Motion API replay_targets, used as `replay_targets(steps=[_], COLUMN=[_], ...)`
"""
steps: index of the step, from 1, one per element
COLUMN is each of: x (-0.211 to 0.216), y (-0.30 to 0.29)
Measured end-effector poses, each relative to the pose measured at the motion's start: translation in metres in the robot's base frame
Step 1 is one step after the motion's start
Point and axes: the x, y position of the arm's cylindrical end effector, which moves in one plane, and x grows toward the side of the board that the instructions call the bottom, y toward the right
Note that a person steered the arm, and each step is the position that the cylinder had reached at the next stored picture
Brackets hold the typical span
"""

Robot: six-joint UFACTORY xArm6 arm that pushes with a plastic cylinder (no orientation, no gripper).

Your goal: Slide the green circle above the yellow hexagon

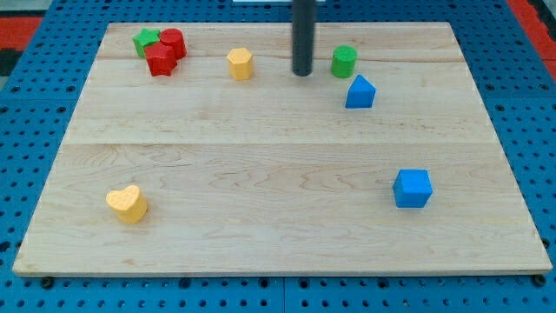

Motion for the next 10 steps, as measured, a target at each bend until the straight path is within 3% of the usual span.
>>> replay_targets(steps=[3,4,6,7,10], x=[0.001,-0.023,-0.024,-0.054,-0.066], y=[0.149,0.141,0.022,0.004,-0.141])
